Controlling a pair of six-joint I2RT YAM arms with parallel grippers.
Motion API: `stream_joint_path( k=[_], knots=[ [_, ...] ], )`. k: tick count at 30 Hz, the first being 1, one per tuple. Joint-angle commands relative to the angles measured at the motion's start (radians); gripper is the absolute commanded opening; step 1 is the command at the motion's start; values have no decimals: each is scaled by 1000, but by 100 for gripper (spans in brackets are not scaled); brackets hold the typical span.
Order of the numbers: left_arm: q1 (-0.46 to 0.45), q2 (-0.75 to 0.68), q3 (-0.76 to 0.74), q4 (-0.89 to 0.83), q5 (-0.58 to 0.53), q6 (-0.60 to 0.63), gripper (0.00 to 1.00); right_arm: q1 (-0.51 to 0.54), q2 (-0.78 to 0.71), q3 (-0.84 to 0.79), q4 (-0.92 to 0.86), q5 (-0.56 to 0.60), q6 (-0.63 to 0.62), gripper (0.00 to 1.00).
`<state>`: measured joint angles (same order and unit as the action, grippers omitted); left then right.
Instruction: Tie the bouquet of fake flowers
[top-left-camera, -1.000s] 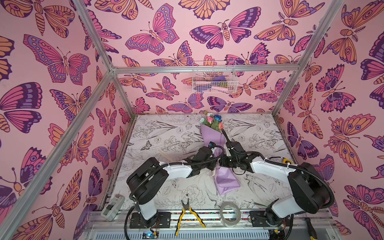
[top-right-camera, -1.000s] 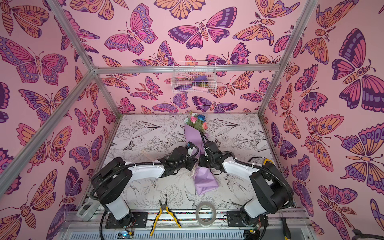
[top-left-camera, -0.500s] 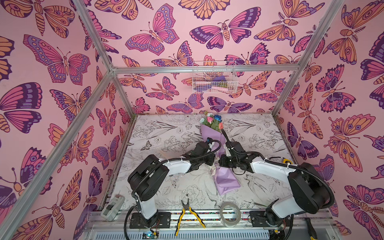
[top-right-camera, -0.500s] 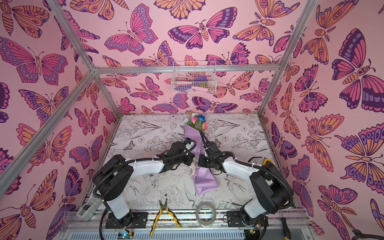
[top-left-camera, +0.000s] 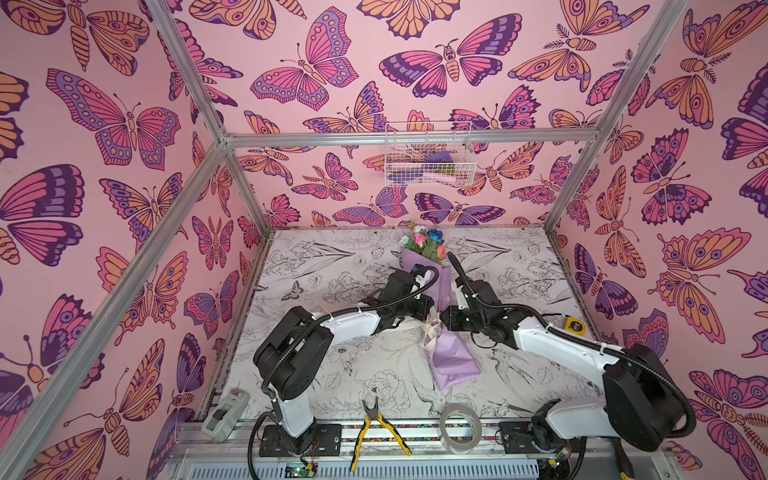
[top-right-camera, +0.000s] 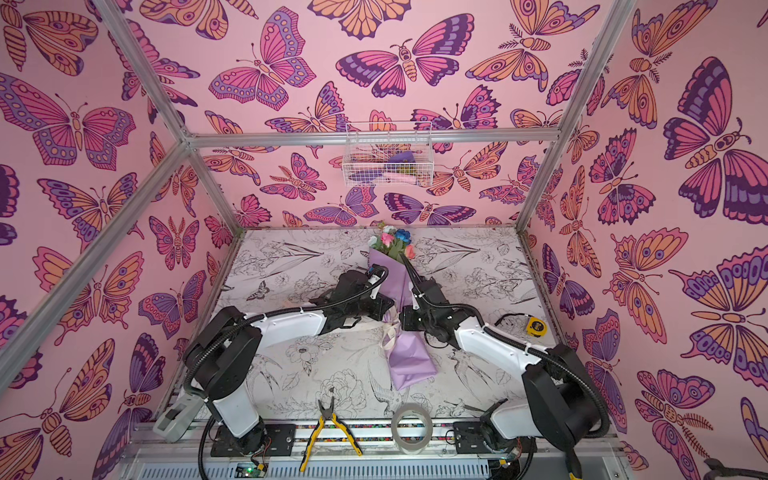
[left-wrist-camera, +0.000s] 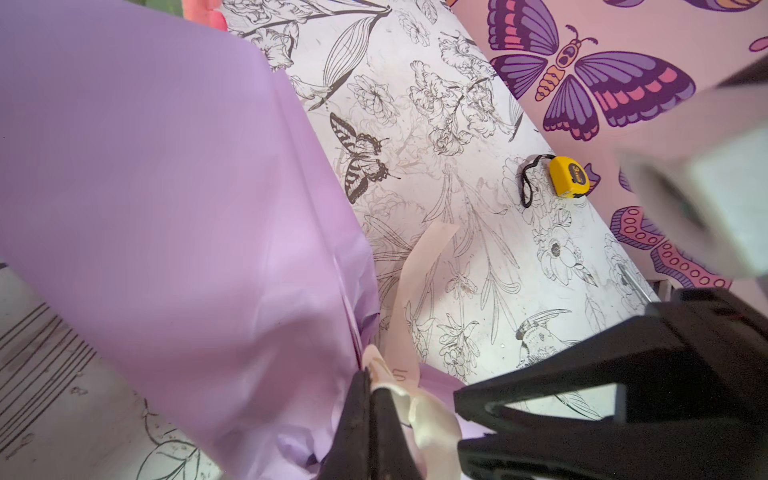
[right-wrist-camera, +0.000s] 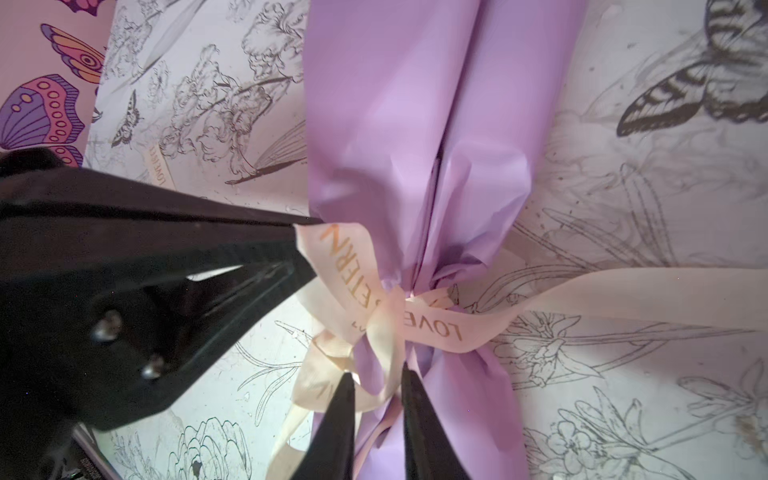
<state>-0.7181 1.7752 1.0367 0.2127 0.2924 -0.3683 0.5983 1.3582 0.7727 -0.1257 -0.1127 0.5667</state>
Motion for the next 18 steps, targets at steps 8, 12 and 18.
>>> stream_joint_path(
  k=[8, 12, 18],
  knots=[
    [6, 14, 11, -24, 51, -19, 0, 52, -71, 22, 7, 93, -97, 25],
    [6, 12, 11, -24, 52, -25, 0, 95, -47, 44, 14, 94, -118, 25],
    [9, 6, 13, -25, 67, -44, 0, 108, 32, 59, 39, 90, -108, 22]
  ],
)
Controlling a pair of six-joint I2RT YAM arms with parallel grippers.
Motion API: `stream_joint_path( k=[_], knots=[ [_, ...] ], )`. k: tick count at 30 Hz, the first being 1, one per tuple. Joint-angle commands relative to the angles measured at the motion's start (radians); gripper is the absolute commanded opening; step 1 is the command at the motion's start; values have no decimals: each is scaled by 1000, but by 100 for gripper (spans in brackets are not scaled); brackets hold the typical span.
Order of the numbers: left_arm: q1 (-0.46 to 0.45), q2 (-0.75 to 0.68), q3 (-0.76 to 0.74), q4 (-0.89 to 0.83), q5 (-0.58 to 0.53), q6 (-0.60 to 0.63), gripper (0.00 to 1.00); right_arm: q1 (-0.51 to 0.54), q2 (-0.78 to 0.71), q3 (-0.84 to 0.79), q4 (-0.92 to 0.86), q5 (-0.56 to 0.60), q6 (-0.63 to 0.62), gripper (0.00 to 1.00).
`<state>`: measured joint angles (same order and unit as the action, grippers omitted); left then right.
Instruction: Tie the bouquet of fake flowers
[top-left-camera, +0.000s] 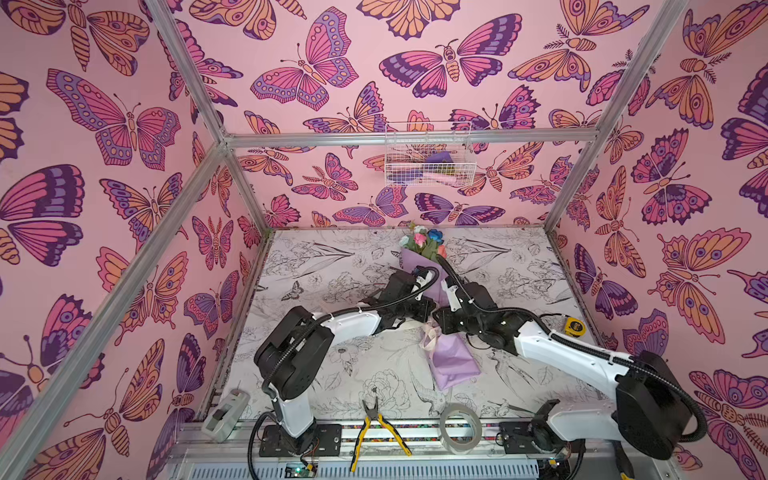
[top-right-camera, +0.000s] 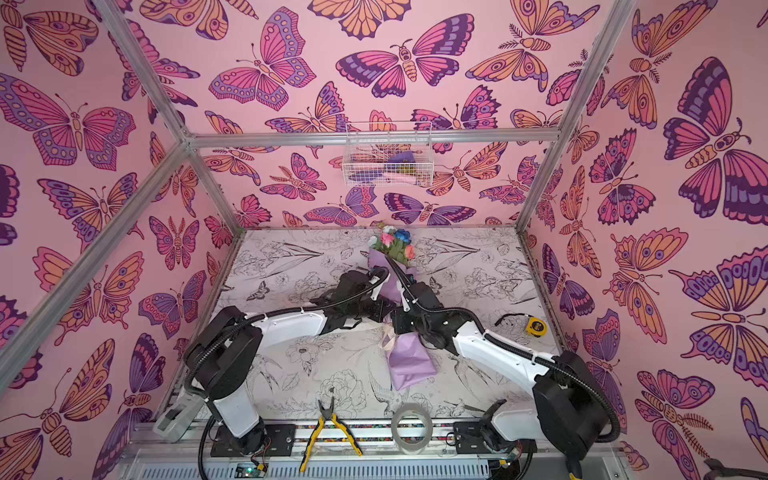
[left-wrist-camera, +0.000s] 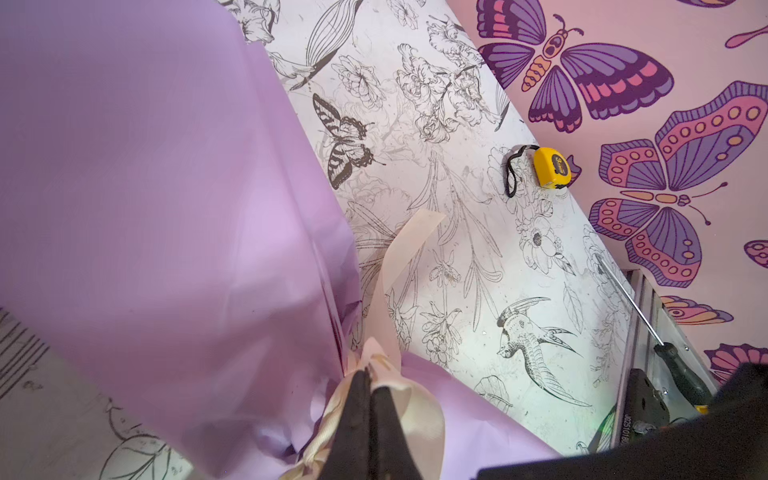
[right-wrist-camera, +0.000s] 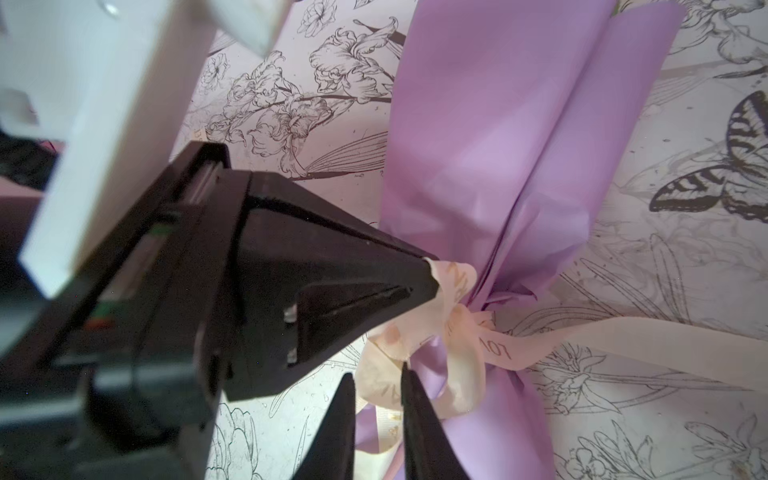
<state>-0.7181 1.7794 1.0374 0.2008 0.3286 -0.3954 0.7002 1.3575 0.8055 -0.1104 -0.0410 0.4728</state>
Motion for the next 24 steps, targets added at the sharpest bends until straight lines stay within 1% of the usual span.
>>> stream_joint_path(
  k=[1, 5, 11, 15, 21, 24],
  knots=[
    [9, 1, 12, -14, 34, -20, 0, 6, 44, 29, 27, 20, -14, 22],
    [14, 0, 13, -15, 51, -35, 0, 7, 96, 46, 41, 27, -19, 23],
    [20, -6, 15, -19, 74, -50, 0, 5, 140, 58, 46, 91, -33, 32],
    [21, -8, 19, -24, 89, -61, 0, 5, 155, 58, 66, 105, -34, 36],
    [21, 9, 24, -24, 121, -86, 0, 5, 192, 67, 100, 106, -29, 37],
    [21, 17, 29, -23, 134, -96, 0, 6, 204, 68, 115, 91, -25, 35]
  ],
)
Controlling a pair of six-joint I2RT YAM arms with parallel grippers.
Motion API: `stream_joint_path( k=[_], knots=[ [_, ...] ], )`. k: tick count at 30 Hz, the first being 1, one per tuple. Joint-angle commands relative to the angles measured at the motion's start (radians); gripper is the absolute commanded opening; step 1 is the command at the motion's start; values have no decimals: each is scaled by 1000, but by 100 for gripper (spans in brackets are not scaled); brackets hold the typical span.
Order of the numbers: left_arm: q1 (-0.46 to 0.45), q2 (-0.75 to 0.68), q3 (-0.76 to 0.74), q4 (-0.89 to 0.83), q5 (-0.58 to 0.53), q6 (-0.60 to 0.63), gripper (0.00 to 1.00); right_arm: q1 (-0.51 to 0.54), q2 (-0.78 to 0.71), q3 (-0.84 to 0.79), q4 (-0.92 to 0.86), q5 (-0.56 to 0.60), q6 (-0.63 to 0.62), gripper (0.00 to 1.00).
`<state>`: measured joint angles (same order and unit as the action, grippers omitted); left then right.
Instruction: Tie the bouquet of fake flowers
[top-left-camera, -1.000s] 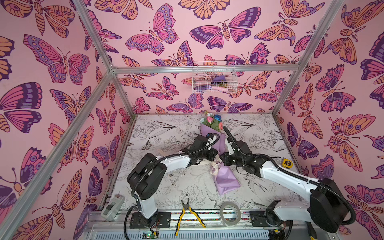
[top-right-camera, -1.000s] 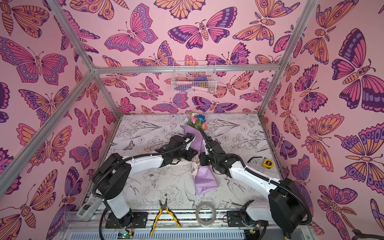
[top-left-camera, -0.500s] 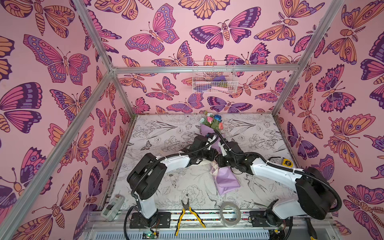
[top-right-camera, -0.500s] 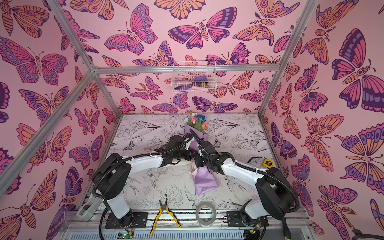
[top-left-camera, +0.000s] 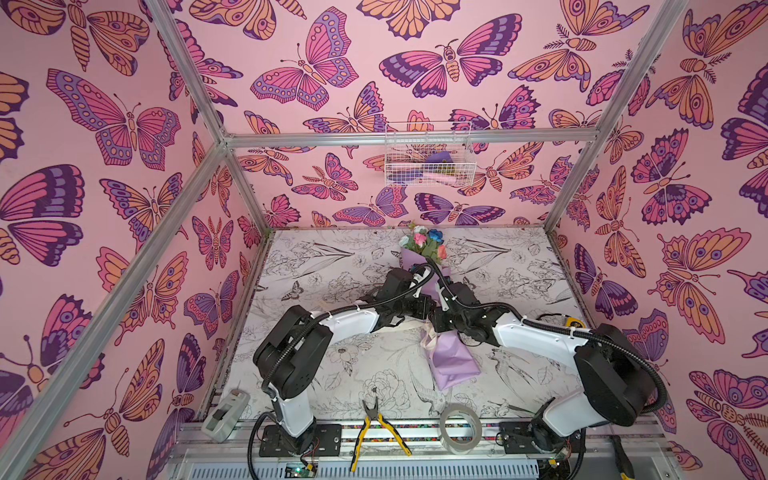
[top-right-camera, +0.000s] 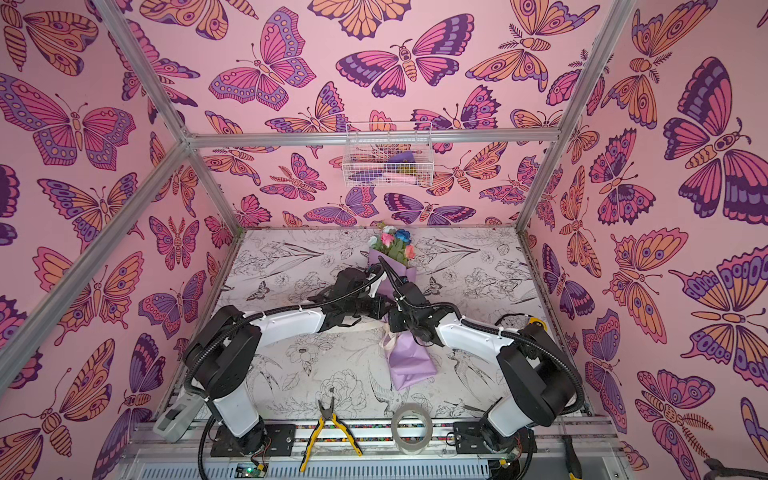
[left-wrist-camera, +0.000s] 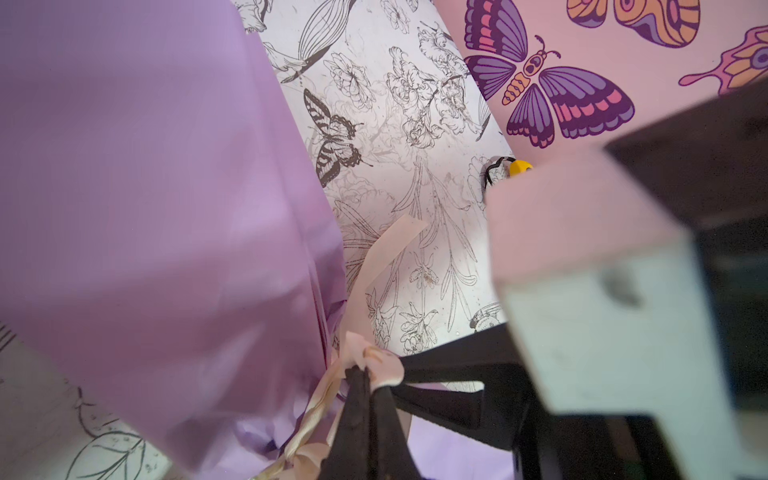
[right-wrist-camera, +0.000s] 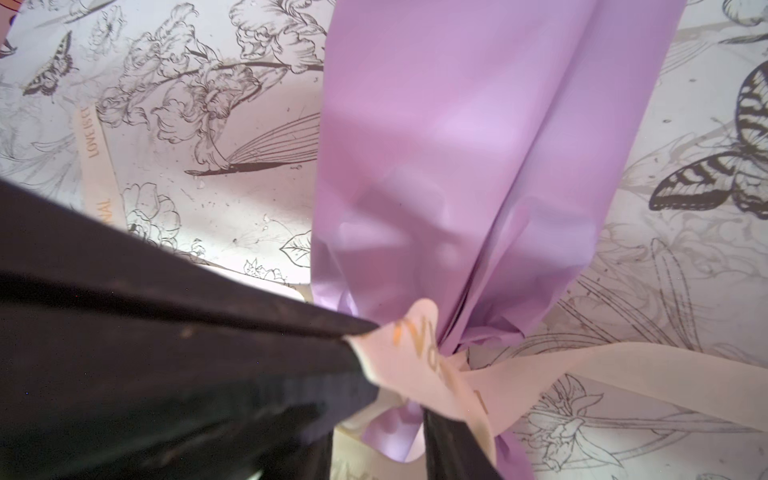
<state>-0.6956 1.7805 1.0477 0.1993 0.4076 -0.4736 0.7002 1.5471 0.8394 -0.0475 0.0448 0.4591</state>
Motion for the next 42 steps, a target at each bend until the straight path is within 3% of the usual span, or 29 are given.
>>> stream_joint_path(
  k=[1, 10, 14, 16, 22, 26, 35, 42],
  knots=[
    [-2, 18, 20, -22, 59, -20, 0, 5, 14, 32, 58, 3, -9, 34],
    [-1, -3, -11, -20, 55, -54, 3, 6, -2, 11, 87, 3, 21, 3],
    [-1, -76, -78, -16, -16, -94, 36, 5, -28, -13, 96, 9, 44, 0],
    [-1, -123, -124, -12, -58, -120, 43, 5, -39, -17, 93, 9, 52, 0],
    [-1, -270, -292, 14, -193, -197, 44, 4, -46, -13, 69, 17, 80, 0],
    [-24, -320, -377, 83, -187, -185, 44, 4, -44, -15, 62, 17, 102, 0],
    [-163, -210, -357, 138, -203, -124, 51, 3, -42, -14, 49, 15, 118, 0],
    [-183, -153, -333, 140, -260, -136, 46, 3, -53, -19, 44, 14, 121, 0]
  ],
)
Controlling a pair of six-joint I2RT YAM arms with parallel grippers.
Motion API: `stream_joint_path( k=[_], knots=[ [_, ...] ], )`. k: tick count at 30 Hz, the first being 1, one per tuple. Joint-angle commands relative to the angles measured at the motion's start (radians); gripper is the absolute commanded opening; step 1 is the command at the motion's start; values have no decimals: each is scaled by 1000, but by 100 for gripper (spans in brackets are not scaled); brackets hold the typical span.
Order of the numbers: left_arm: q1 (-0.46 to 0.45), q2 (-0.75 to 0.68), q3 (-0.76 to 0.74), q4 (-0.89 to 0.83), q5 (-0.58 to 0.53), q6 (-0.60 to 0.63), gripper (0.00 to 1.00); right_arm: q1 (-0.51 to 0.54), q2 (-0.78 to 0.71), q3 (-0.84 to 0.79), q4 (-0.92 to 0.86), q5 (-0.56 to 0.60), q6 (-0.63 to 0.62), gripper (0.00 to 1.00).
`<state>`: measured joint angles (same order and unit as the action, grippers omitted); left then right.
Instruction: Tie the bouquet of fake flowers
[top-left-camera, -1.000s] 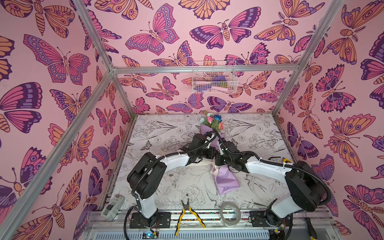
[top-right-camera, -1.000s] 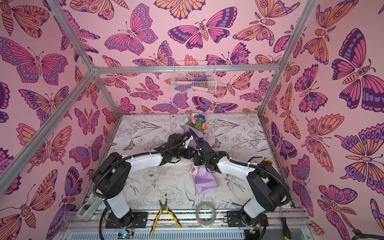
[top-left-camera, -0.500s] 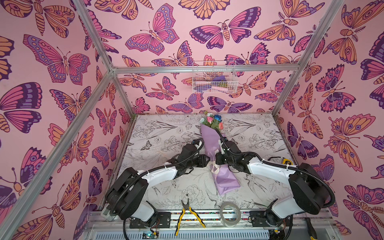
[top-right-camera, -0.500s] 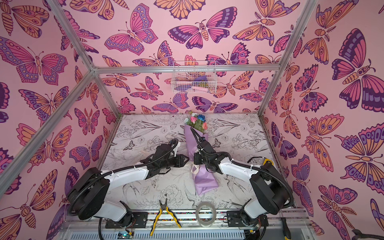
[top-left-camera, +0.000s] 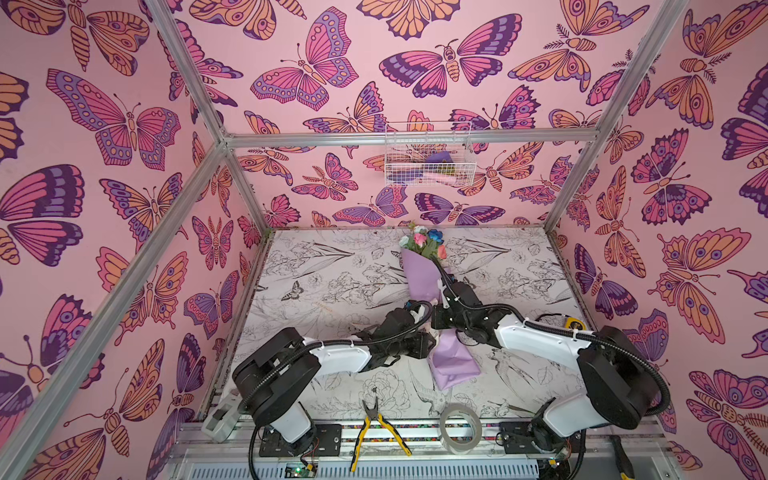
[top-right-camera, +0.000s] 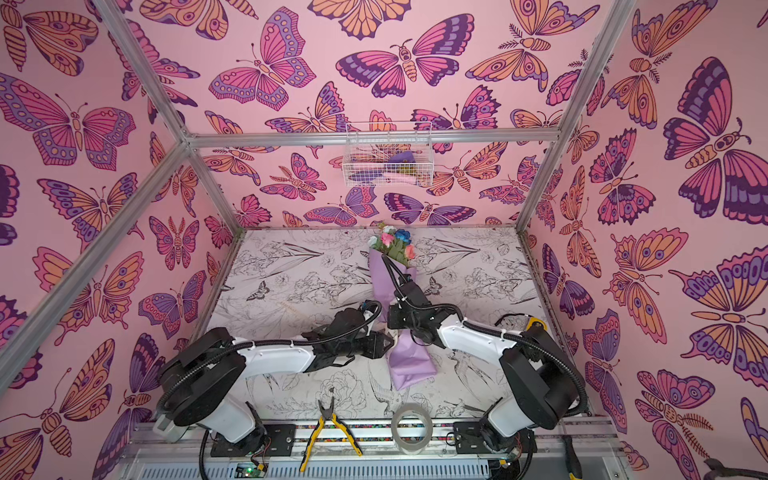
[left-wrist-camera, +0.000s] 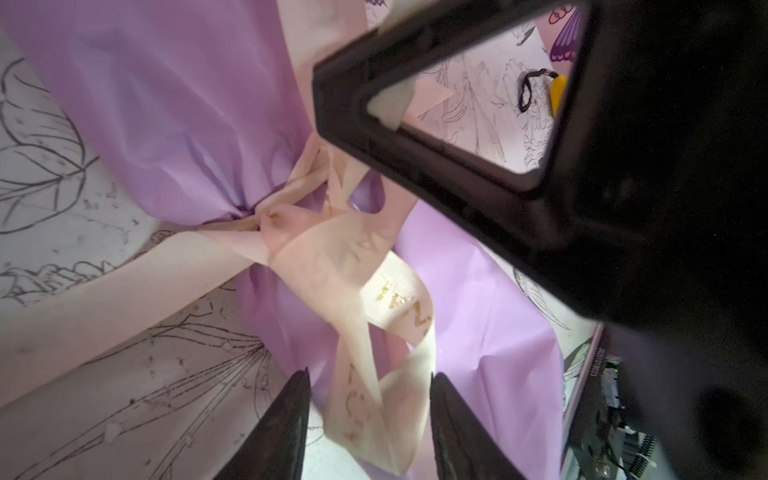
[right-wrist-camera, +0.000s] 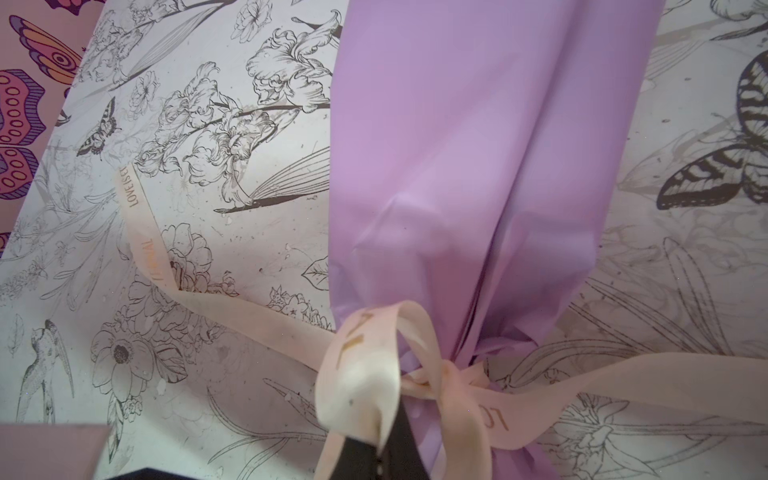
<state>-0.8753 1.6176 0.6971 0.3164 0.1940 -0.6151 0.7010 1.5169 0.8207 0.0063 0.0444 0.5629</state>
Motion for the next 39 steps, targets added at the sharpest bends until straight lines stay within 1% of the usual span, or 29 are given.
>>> stream_joint_path(
  k=[1, 6, 7, 8, 9, 12, 13, 19, 25, 32, 39],
  knots=[
    [-4, 8, 14, 22, -58, 3, 44, 3, -25, -1, -10, 15, 17, 0],
    [-3, -16, -1, 37, -92, -3, 43, 2, -24, 0, -15, 19, 18, 0],
    [-4, -19, -4, 43, -96, -4, 40, 2, -23, 1, -16, 19, 18, 0],
    [-4, -20, -6, 46, -97, -5, 38, 1, -22, 3, -16, 19, 19, 0],
    [-4, -21, -8, 48, -97, -5, 33, 1, -21, 6, -19, 19, 19, 0],
    [-4, -20, -9, 49, -97, -6, 14, -3, -20, 23, -47, 38, 16, 0],
    [-4, -21, -12, 50, -99, -8, 9, -11, -18, 31, -61, 40, 14, 0],
    [-1, -46, -36, 50, -124, -15, 0, -60, -17, 56, -105, 25, 8, 0],
    [6, -46, -49, 49, -137, -9, 0, -89, -22, 60, -124, 15, -3, 0],
    [7, -19, -36, 51, -155, 4, 0, -95, -47, 77, -159, 32, -51, 0],
    [15, 8, -21, 51, -166, 11, 0, -145, -54, 90, -206, 45, -75, 0]
  ],
)
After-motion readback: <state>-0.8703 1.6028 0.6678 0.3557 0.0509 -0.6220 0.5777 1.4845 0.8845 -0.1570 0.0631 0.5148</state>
